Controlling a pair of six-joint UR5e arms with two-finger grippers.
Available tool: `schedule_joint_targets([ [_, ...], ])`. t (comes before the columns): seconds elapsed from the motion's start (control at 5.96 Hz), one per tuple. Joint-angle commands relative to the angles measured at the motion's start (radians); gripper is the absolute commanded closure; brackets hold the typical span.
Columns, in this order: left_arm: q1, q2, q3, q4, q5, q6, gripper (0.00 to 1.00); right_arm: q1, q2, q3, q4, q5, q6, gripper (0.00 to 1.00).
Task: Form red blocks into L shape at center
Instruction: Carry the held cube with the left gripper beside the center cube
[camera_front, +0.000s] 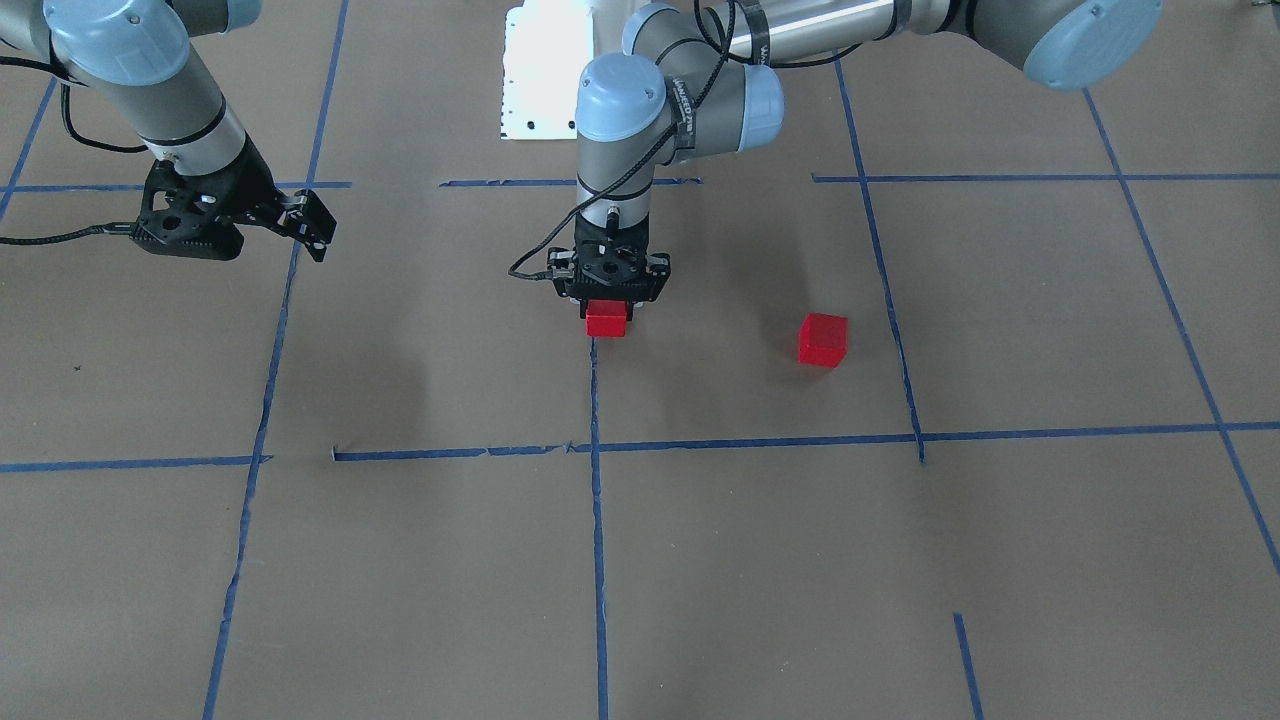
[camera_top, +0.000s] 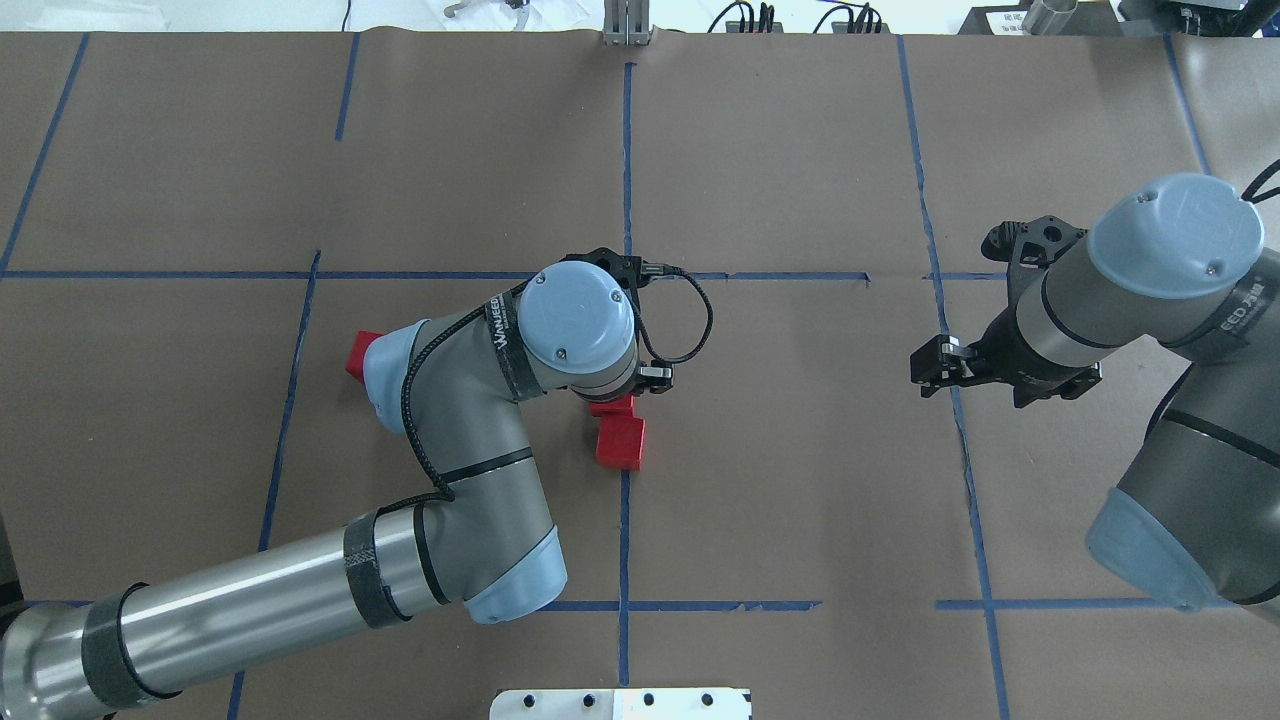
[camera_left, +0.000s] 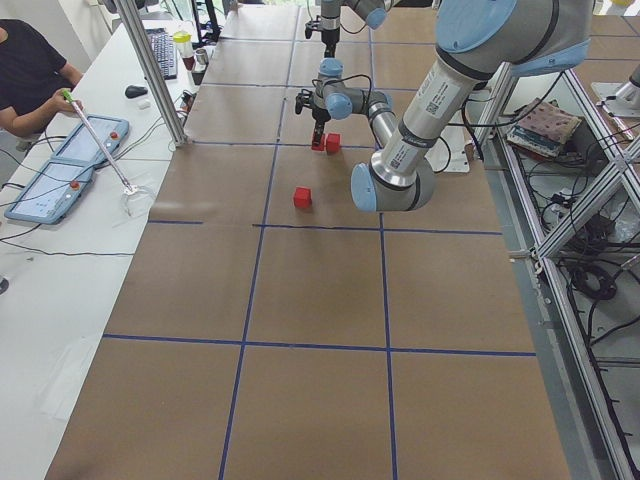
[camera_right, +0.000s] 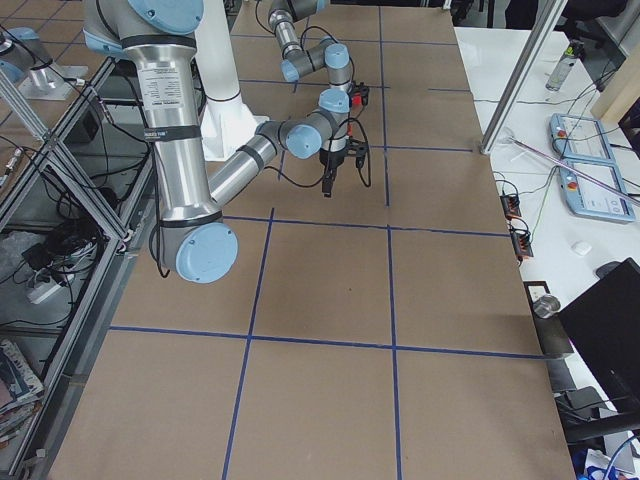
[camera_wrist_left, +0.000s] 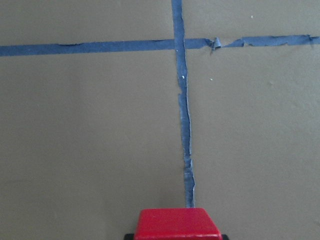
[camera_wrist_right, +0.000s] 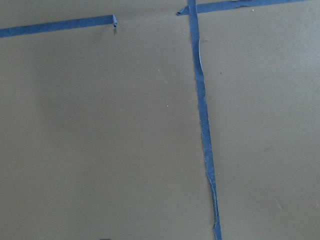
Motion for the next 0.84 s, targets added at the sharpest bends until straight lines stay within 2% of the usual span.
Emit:
schedule_joint_targets([
  [0.0, 0.015, 0.000, 0.002, 0.000, 0.004, -0.005, 1.00, 0.002, -0.003, 0.000, 0.000, 0.000, -0.007, 0.00],
  [0.34, 0.016, -0.002, 0.002, 0.002, 0.007, -0.024, 0.99, 0.005, -0.003, 0.000, 0.000, 0.000, -0.007, 0.00],
  [0.67, 0.016, -0.003, 0.002, 0.000, 0.007, -0.031, 0.94, 0.005, -0.003, 0.000, 0.000, 0.000, -0.005, 0.00],
])
